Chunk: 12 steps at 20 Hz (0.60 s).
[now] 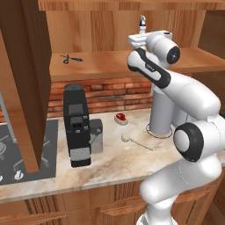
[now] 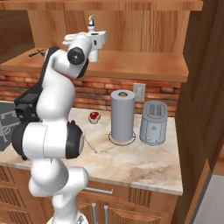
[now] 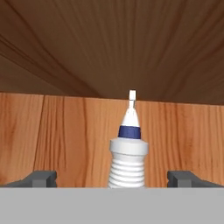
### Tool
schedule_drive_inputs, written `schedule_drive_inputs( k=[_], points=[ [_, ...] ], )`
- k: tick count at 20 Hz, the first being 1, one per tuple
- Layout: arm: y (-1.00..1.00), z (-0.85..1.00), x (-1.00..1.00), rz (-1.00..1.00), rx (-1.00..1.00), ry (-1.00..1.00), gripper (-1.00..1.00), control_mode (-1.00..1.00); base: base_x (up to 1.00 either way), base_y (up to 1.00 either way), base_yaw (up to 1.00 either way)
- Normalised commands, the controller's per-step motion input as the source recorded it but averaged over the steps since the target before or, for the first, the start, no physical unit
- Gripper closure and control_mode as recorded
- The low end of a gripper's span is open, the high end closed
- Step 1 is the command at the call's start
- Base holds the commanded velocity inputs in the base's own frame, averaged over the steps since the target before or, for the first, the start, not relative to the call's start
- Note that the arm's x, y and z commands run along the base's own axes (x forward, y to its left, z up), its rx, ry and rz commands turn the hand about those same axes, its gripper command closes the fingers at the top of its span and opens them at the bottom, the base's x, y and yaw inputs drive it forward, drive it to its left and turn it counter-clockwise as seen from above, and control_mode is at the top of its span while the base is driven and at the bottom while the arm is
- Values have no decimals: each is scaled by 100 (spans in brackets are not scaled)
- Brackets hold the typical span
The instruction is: Pick the dish brush and spray from the cabinet and place them on the counter.
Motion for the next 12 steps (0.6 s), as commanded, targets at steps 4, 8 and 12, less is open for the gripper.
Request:
schedule_drive_inputs(
  k=[4,8,12],
  points=[
    [-4,-4,28,0,0,0,-100,-100,0,0,0],
    [-4,-7,29,0,0,0,-100,-100,0,0,0],
    [-4,-7,29,0,0,0,-100,-100,0,0,0]
  ],
)
